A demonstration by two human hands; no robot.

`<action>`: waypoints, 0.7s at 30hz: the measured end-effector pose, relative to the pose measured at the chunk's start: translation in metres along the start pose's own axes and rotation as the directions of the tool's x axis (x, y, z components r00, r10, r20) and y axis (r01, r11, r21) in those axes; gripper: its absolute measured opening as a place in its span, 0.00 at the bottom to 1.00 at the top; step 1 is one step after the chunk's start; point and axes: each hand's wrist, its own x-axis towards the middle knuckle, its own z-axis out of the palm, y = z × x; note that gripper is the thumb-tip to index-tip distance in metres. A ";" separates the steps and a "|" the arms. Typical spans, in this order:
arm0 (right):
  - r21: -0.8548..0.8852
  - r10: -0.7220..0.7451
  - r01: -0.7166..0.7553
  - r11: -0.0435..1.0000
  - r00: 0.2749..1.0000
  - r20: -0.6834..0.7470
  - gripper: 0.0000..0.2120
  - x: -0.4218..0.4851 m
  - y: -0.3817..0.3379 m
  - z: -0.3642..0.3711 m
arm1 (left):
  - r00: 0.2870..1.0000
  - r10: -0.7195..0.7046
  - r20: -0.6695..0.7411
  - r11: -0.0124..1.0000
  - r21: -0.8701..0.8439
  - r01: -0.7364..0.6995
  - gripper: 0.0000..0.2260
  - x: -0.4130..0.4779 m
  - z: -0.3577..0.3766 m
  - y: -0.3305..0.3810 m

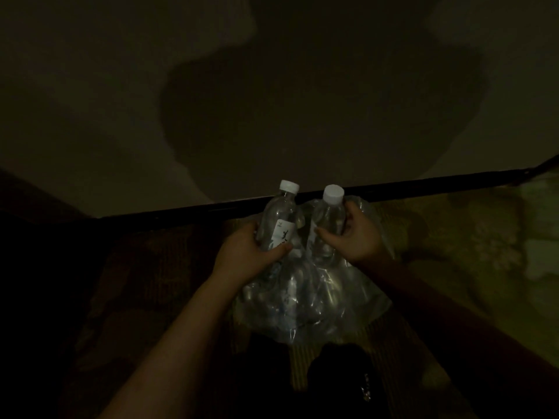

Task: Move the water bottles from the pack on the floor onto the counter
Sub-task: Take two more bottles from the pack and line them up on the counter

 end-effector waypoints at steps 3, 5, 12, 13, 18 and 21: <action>0.060 0.058 -0.057 0.997 0.998 -0.012 0.24 0.000 -0.002 -0.013 | 1.000 -0.001 0.025 0.999 -0.045 0.002 0.18 -0.002 0.000 0.003; 0.079 0.086 -0.086 0.993 0.996 0.003 0.21 -0.001 -0.008 -0.026 | 0.999 -0.019 0.043 0.997 -0.080 0.023 0.16 -0.005 -0.001 0.004; 0.229 0.149 -0.153 0.961 0.988 0.038 0.18 -0.014 -0.063 -0.073 | 0.997 -0.030 0.075 0.992 -0.122 0.039 0.20 -0.022 -0.006 0.045; 0.237 0.156 -0.161 0.958 0.987 0.039 0.18 -0.018 -0.075 -0.080 | 0.996 -0.030 0.081 0.993 -0.115 0.039 0.22 -0.028 -0.012 0.059; 0.193 0.232 -0.241 0.951 0.970 0.066 0.22 -0.058 -0.144 -0.120 | 0.995 -0.045 0.089 0.997 -0.061 0.051 0.22 -0.082 -0.058 0.148; 0.196 0.253 -0.268 0.943 0.962 0.100 0.26 -0.088 -0.201 -0.152 | 0.996 -0.040 0.079 0.998 -0.050 0.044 0.23 -0.125 -0.093 0.205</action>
